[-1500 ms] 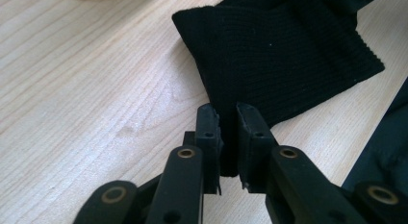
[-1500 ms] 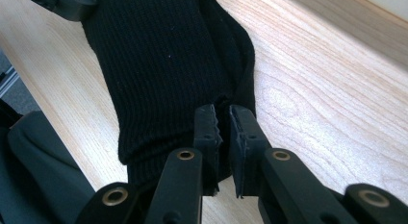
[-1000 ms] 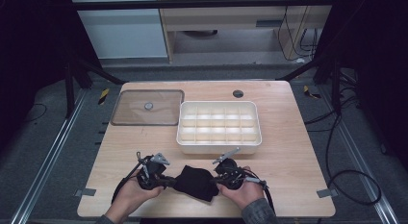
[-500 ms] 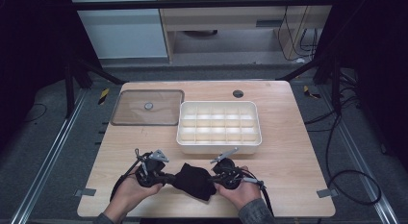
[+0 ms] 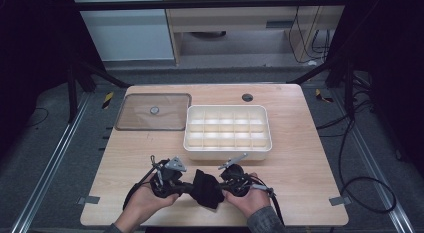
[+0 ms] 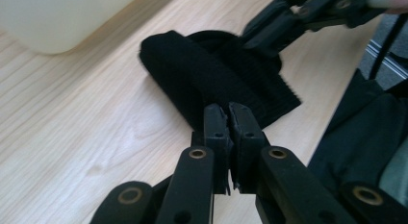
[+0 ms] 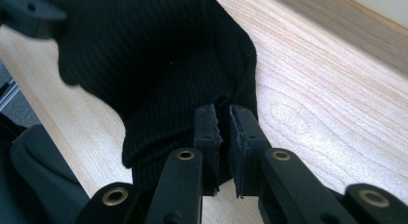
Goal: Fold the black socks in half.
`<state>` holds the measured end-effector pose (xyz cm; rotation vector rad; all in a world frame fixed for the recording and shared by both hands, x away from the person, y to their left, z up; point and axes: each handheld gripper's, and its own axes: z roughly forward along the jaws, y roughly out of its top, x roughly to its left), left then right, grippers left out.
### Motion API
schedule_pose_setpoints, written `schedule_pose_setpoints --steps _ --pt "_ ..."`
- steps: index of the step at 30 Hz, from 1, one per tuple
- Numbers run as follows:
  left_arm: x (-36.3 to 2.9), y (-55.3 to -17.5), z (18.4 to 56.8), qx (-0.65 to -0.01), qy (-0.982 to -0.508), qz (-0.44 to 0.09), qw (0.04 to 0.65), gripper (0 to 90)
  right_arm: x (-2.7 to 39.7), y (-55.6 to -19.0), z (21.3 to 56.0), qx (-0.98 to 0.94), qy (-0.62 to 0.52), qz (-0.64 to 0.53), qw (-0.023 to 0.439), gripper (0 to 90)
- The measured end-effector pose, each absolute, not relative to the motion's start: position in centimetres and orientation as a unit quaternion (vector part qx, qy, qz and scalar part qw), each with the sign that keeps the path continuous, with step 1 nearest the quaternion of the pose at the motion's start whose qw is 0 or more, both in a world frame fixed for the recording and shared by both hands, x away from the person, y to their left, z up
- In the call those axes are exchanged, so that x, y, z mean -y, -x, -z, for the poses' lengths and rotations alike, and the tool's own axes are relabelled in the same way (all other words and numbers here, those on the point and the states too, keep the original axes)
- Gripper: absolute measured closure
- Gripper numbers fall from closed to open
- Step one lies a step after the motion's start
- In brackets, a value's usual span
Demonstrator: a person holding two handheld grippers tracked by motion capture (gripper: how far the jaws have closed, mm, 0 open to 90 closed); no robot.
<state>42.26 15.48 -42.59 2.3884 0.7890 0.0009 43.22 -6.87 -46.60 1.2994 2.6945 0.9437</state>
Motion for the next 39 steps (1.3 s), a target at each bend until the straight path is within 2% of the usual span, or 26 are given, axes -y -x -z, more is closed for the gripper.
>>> schedule_pose_setpoints --steps 19,33,36,39 --pt "-12.0 -41.1 41.8 -0.264 -0.906 0.018 0.330 87.0 7.4 -43.3 47.1 -0.852 -0.423 -0.308 -0.005 82.5" --pt "-10.4 -40.7 43.4 -0.255 -0.914 0.024 0.316 87.0 7.5 -43.3 47.2 -0.850 -0.423 -0.313 -0.010 81.2" --pt "-10.1 -40.8 43.6 -0.254 -0.915 0.023 0.311 87.0 7.6 -43.3 47.2 -0.850 -0.422 -0.314 -0.009 78.9" --pt "-10.0 -40.8 43.9 -0.256 -0.917 0.019 0.307 86.9 7.7 -43.1 47.1 -0.849 -0.425 -0.313 -0.009 70.9"
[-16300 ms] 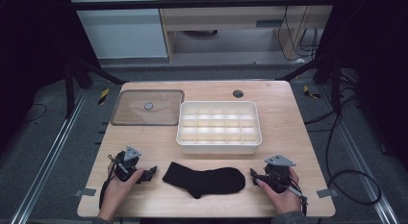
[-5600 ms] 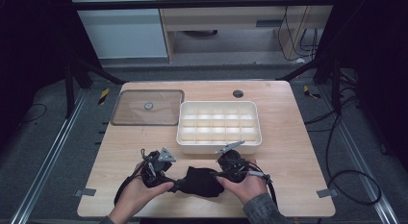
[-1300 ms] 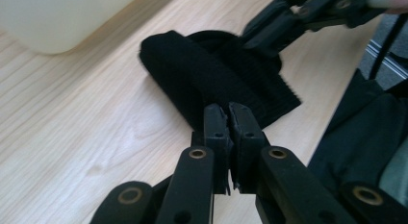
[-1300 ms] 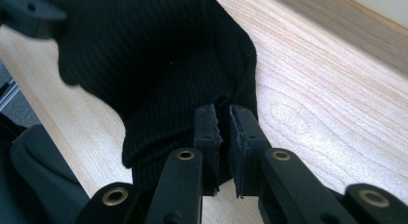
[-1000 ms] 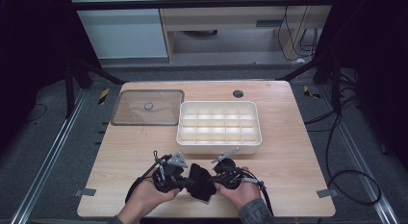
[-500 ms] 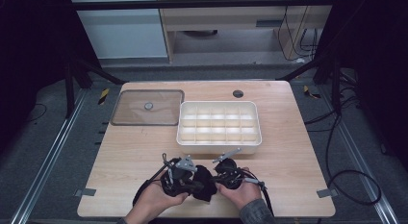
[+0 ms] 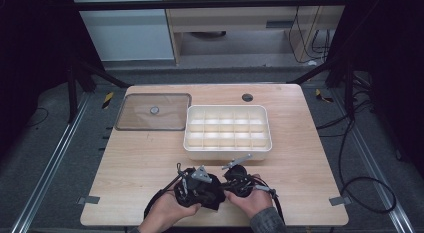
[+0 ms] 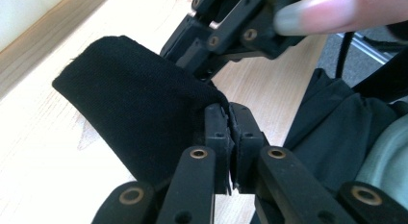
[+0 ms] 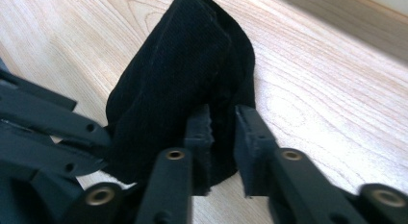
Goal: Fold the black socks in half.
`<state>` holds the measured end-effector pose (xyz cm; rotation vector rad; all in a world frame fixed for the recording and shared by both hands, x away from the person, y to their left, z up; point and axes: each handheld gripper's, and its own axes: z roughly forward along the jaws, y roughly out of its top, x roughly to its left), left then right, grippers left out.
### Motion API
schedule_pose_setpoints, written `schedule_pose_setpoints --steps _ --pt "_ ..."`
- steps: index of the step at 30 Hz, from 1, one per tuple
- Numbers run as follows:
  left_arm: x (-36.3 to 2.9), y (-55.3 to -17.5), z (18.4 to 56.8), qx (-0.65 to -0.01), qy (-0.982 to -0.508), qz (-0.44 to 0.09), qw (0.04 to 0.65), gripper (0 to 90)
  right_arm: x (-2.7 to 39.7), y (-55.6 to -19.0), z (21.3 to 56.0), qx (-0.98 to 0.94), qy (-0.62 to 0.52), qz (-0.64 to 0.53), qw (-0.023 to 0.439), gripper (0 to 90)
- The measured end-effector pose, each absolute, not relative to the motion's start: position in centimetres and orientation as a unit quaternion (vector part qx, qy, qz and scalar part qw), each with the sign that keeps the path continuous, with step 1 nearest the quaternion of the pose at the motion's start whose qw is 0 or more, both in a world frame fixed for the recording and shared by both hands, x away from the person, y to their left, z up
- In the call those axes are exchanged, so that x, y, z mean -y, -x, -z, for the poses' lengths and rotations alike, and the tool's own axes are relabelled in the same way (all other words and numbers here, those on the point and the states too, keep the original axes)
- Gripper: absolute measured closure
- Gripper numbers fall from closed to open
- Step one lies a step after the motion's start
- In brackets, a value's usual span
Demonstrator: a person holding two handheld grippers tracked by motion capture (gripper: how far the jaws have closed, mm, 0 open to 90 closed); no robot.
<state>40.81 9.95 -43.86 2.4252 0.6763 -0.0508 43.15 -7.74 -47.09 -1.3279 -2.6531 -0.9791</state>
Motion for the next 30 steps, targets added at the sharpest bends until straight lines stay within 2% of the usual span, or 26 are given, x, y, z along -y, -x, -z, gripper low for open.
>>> schedule_pose_setpoints --steps 5,14,30 --pt "-9.7 -40.8 44.2 -0.255 -0.918 0.016 0.302 86.9 8.4 -42.8 46.6 0.851 0.423 0.310 0.002 64.9" --pt "-9.2 -40.9 44.1 -0.253 -0.920 0.013 0.298 86.9 10.3 -42.6 45.8 0.845 0.431 0.315 -0.009 62.9" --pt "-8.2 -40.9 44.5 -0.245 -0.925 0.014 0.291 86.8 11.8 -42.5 46.3 0.838 0.445 0.315 -0.008 65.8"
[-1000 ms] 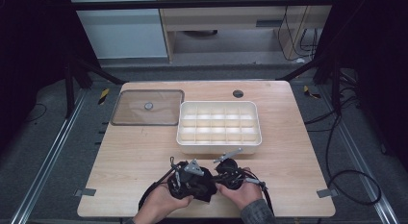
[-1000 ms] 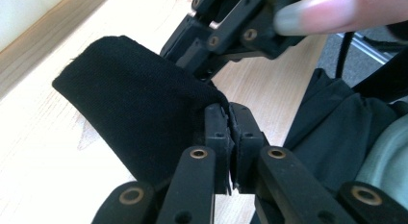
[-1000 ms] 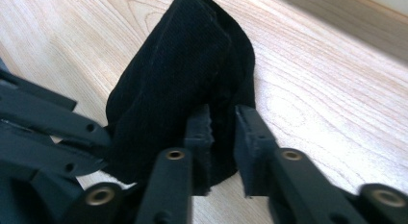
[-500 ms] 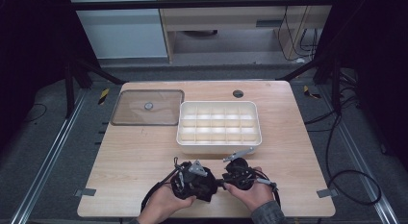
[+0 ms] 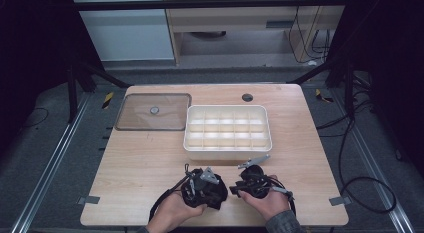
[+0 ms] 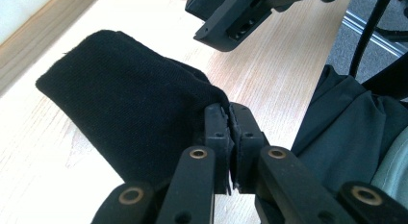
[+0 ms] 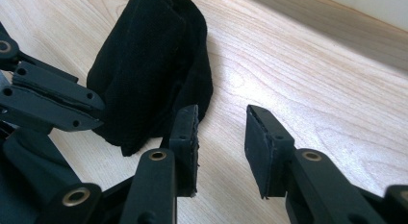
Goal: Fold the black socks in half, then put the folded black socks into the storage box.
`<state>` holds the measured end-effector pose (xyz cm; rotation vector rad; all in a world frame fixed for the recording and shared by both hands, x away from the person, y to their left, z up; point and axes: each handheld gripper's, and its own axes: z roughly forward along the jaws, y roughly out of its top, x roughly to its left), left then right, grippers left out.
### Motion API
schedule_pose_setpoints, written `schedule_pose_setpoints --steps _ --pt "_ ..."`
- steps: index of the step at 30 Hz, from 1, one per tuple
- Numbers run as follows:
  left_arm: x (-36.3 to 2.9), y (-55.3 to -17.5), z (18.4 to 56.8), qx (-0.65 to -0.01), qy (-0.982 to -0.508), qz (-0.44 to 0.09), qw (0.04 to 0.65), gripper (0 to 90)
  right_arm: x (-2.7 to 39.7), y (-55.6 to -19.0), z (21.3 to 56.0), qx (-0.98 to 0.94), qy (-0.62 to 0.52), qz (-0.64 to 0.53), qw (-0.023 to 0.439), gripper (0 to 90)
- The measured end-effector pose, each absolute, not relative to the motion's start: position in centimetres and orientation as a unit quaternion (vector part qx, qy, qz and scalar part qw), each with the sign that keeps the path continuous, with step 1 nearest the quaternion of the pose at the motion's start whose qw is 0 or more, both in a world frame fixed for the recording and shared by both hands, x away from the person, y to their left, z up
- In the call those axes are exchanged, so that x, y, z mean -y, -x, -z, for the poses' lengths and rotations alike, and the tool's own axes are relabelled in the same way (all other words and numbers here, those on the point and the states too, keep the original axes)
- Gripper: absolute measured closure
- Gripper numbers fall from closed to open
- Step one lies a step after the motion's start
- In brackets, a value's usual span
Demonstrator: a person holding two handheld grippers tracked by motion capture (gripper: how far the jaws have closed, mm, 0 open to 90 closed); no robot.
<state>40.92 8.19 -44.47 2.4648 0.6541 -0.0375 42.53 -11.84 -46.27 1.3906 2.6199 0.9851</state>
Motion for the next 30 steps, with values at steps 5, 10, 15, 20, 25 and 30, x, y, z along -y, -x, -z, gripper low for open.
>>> schedule_pose_setpoints --steps 5,10,15,20,25,30 --pt "-7.6 -41.0 44.8 -0.241 -0.928 0.014 0.285 86.8 12.2 -42.6 46.3 -0.837 -0.446 -0.316 0.009 66.1" --pt "-6.9 -41.0 45.0 -0.233 -0.932 0.010 0.277 86.8 12.6 -42.5 46.3 -0.834 -0.451 -0.317 0.011 66.1" --pt "-6.4 -41.2 45.1 -0.232 -0.934 0.011 0.270 86.7 13.3 -42.5 46.3 -0.831 -0.456 -0.318 0.012 66.1" --pt "-6.1 -41.3 45.3 -0.230 -0.936 0.012 0.266 86.6 13.6 -42.4 46.4 -0.830 -0.457 -0.320 0.012 66.4" --pt "-5.9 -41.3 45.5 -0.231 -0.935 0.014 0.267 86.6 13.8 -42.3 46.5 -0.829 -0.458 -0.320 0.011 67.1" --pt "-5.8 -41.4 45.7 -0.230 -0.936 0.017 0.267 86.6 13.9 -42.3 46.4 -0.828 -0.456 -0.327 0.013 68.0"
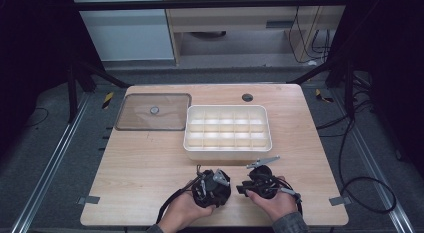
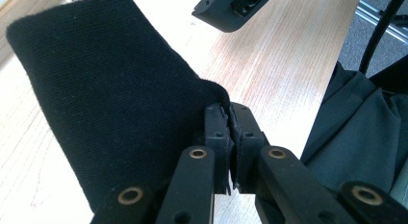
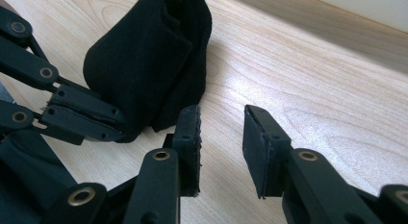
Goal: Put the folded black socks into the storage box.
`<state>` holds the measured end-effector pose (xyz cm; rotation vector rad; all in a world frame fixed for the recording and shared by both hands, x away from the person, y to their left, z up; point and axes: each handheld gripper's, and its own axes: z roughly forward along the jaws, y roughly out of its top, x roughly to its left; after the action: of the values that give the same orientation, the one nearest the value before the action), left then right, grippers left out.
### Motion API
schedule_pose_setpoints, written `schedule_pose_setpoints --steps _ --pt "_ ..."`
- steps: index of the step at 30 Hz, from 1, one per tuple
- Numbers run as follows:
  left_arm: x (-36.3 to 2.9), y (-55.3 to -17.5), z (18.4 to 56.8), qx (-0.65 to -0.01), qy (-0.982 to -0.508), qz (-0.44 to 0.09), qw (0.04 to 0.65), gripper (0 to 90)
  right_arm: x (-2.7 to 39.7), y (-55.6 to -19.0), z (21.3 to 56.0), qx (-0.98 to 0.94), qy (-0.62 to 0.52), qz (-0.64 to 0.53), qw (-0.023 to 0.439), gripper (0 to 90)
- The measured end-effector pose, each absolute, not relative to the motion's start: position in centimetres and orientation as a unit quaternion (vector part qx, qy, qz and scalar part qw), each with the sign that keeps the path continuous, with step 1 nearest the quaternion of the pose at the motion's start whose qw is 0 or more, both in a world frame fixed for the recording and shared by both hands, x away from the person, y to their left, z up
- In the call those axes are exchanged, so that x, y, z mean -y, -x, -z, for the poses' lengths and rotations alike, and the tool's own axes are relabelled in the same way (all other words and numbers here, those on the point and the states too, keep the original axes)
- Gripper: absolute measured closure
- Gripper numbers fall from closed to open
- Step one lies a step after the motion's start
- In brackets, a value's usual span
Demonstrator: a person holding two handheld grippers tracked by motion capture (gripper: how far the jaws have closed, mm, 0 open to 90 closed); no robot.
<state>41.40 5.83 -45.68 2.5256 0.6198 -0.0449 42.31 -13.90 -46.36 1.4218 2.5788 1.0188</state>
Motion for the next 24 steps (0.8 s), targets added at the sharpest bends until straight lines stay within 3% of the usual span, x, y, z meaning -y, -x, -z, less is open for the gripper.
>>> schedule_pose_setpoints --steps 24 --pt "-5.4 -42.0 46.9 -0.248 -0.929 0.022 0.274 86.3 14.2 -42.3 46.5 -0.824 -0.460 -0.331 0.014 68.0"
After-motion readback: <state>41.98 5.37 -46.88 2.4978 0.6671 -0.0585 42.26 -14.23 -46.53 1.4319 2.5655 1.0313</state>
